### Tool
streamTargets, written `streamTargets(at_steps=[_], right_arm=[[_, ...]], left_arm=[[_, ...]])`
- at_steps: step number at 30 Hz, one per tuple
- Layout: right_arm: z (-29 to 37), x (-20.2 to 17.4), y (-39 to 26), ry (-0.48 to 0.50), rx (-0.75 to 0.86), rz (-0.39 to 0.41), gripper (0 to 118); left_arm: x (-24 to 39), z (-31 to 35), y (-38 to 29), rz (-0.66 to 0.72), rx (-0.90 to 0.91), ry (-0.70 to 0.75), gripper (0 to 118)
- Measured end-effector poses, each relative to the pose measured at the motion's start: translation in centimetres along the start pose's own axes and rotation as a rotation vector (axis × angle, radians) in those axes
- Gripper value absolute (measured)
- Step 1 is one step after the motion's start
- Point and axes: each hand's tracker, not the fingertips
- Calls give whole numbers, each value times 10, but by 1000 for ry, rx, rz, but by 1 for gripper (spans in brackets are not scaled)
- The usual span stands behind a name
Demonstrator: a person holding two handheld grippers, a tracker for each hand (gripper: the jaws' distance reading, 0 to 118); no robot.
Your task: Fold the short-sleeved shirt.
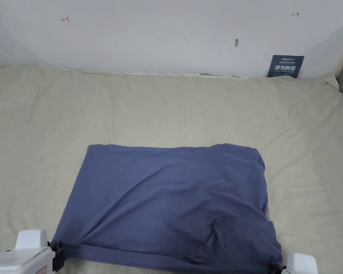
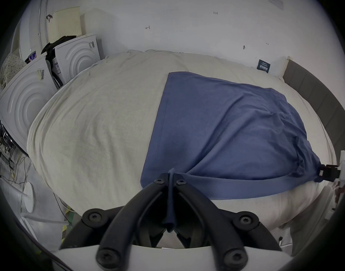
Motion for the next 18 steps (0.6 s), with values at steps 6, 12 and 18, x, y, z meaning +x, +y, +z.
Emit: streamTargets(at_steps=[6,12,18], right_arm=[[27,-5,45,-7,142,55,6],[14,-13,106,4,202,52,6],[-40,-15,159,-22,161,41,6]], left_arm=[[-4,-2,35,54,54,-7,4],[4,-24,93,35,108,7,4],[15,-80,141,-37,68,28,4]])
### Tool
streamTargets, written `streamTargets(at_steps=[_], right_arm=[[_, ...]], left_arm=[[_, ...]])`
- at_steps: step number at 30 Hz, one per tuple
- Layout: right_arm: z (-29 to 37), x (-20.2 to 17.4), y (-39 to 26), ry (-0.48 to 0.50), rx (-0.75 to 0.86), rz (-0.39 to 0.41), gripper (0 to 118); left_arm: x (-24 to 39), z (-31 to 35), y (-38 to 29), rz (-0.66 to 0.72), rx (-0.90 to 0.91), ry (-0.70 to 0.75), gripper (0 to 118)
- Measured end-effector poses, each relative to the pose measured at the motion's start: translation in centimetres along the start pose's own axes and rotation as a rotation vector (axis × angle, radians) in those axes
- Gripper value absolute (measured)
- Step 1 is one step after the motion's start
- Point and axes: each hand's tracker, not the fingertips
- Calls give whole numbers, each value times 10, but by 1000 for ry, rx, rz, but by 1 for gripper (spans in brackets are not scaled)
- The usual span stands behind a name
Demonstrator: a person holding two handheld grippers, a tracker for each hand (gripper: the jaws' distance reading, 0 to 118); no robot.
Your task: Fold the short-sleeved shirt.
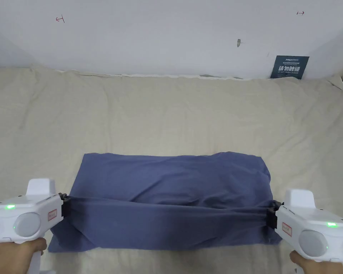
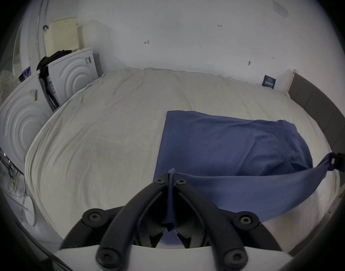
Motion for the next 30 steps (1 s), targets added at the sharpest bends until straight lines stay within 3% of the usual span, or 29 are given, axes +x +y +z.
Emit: streamTargets(at_steps=[6,12,15,16,17,18,19,22,23,24,25,30], right_arm=[[-74,0,19,-59,-149,-51,6],[-122,4,11,-47,-251,-121,7],[-128,1,4,-59,-243,-107,7],[-125,-1,5,-66,-237,-92,12],[-129,3,6,-70,-235,-81,21],[-126,4,9,-73,-236,-71,33],[-122,4,12,-76,-236,-66,57],[-95,9,20,-52,-124,-111,78],[-81,11,24,-39,-73,-127,97],[-64,12,28,-24,-12,-139,108],[-46,10,30,-11,39,-144,111],[48,-2,36,13,250,-94,110]], left_arm=[[9,-73,19,-41,-107,72,4],[8,-116,13,-7,-202,55,4],[11,-123,3,-33,-214,58,4],[11,-122,4,-32,-210,61,5],[11,-121,7,-24,-211,64,11],[11,-119,11,-13,-217,62,25],[11,-116,14,-9,-223,65,65],[8,-87,21,47,-167,7,94],[9,-72,24,66,-117,-8,116],[10,-52,27,73,-35,-19,118],[11,-37,31,79,17,-37,116],[24,47,33,43,194,-65,114]])
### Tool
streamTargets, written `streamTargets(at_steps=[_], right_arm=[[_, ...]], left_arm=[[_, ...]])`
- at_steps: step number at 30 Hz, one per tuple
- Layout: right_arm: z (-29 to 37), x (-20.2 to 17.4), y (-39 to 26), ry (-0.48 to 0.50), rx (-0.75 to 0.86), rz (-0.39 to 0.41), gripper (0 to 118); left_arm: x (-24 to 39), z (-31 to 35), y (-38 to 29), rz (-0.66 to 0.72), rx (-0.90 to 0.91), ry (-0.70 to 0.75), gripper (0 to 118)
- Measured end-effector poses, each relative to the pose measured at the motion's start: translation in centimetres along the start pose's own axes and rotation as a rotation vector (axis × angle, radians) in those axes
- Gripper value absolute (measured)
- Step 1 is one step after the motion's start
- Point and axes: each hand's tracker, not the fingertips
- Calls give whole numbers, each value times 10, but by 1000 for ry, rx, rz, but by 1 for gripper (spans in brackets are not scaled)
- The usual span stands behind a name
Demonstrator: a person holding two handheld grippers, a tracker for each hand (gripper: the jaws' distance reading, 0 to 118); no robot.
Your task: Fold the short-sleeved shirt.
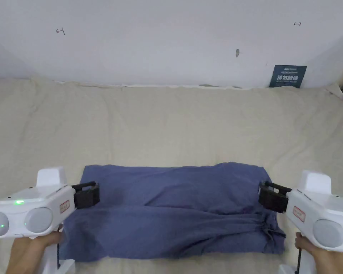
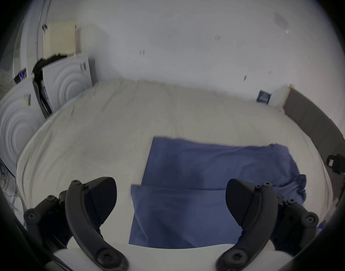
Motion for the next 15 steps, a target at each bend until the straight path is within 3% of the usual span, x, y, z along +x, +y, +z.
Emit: streamTargets(at_steps=[6,8,9,10,12,13,15], right_arm=[[90,-21,-1,-6,204,82,110],[108,-25,-5,-8,250,104,98],[116,-28,-8,-18,266,116,88],[123,-30,-11,-29,281,126,69],[136,-33,-16,-37,300,139,28],[139,-35,-18,-41,311,143,3],[144,-34,-22,-67,344,150,1]], left_arm=[[23,82,-5,-55,221,17,113],[29,100,-11,-53,253,29,105],[31,106,-15,-59,283,19,95],[33,114,-20,-69,318,12,73],[37,123,-28,-83,335,13,16],[38,124,-30,-84,322,14,1],[37,128,-37,-83,305,8,0]])
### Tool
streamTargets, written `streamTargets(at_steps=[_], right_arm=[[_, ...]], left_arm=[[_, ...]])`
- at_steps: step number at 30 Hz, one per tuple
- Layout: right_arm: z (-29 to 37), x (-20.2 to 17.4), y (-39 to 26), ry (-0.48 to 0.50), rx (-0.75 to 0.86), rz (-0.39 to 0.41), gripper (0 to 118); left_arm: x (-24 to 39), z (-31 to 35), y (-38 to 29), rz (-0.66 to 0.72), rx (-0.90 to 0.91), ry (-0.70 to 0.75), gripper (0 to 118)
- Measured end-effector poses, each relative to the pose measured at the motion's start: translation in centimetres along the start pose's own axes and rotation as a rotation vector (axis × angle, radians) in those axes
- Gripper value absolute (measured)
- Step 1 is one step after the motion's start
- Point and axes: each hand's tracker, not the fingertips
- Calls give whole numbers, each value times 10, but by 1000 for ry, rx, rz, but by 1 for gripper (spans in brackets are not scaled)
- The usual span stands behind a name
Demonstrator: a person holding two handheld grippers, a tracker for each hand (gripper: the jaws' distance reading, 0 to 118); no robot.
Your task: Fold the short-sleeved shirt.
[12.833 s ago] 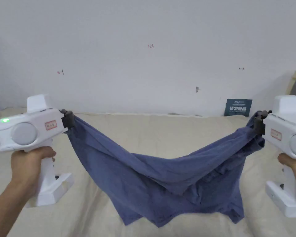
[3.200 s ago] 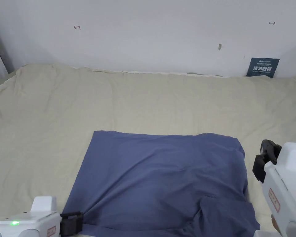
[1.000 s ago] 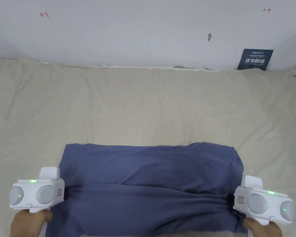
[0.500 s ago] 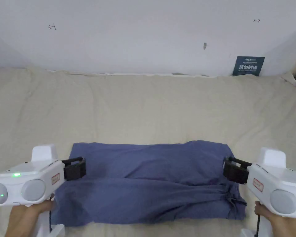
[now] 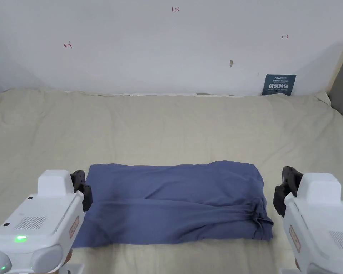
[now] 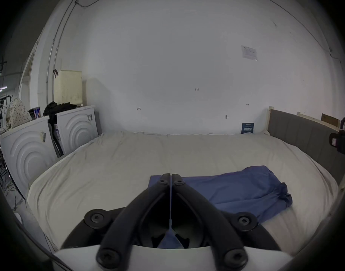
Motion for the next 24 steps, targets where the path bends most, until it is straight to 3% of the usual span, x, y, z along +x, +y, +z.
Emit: streamTargets(at_steps=[8,12,17,18,22,24], right_arm=[[0,5,0,5,-8,-18,1],[-6,6,-4,9,-32,-31,2],[-16,4,-12,14,-68,-30,2],[-18,5,-14,13,-75,-31,2],[-28,8,-24,3,-109,-51,2],[-35,9,-30,-6,-136,-53,2]], left_arm=[[-12,-4,-4,26,-29,-2,0],[-28,-35,-10,27,-225,-6,0],[-62,-89,-35,138,-505,-60,2],[-69,-98,-41,178,-515,-52,9],[-82,-129,-66,173,-649,-23,111],[-82,-136,-79,144,-664,13,113]])
